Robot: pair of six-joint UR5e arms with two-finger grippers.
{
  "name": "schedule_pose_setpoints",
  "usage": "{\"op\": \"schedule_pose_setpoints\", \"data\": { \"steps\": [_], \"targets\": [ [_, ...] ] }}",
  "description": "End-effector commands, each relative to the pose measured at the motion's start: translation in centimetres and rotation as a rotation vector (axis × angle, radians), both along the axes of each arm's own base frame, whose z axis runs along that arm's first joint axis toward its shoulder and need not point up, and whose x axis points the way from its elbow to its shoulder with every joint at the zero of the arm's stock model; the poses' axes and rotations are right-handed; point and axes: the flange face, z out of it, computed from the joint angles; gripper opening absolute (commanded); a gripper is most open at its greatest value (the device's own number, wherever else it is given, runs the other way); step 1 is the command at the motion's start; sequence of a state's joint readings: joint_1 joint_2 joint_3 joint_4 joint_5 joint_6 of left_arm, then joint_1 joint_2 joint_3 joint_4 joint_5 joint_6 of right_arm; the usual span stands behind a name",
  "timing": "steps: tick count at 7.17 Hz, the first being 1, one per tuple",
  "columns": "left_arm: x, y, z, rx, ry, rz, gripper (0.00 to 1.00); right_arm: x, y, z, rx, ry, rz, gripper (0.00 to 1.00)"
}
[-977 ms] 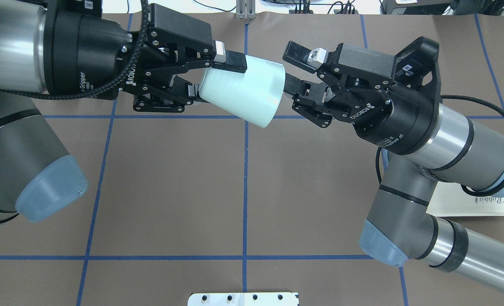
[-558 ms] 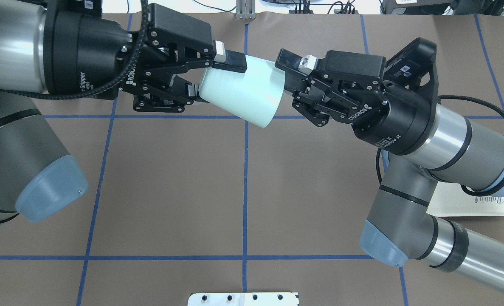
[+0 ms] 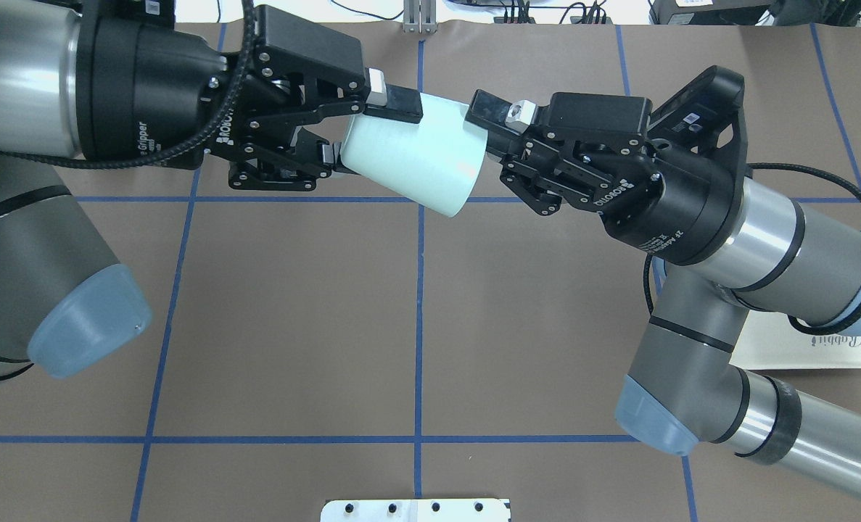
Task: Left arm grabs green cup and hands to right arm on tray
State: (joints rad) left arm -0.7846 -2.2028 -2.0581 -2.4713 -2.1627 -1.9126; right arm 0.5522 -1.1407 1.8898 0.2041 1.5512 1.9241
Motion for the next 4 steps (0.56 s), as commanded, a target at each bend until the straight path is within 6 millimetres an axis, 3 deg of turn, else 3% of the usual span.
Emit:
{"op": "schedule_pose_setpoints", "data": {
  "steps": [1, 2, 4],
  "targets": [
    [0.3, -0.1, 0.0, -0.003, -0.001, -0.004, 0.73, 0.2, 0.2, -0.3, 0.009, -0.006, -0.001, 0.0],
    [0.2, 0.0, -1.0, 0.008, 0.009, -0.006, 1.0, 0.1, 0.2, -0.4, 0.009, 0.0, -0.006, 0.0],
    [-0.4, 0.2, -1.5, 0.028, 0.021, -0.015, 1.0, 0.1, 0.2, 0.2, 0.01, 0.019, -0.012, 0.0]
  ]
}}
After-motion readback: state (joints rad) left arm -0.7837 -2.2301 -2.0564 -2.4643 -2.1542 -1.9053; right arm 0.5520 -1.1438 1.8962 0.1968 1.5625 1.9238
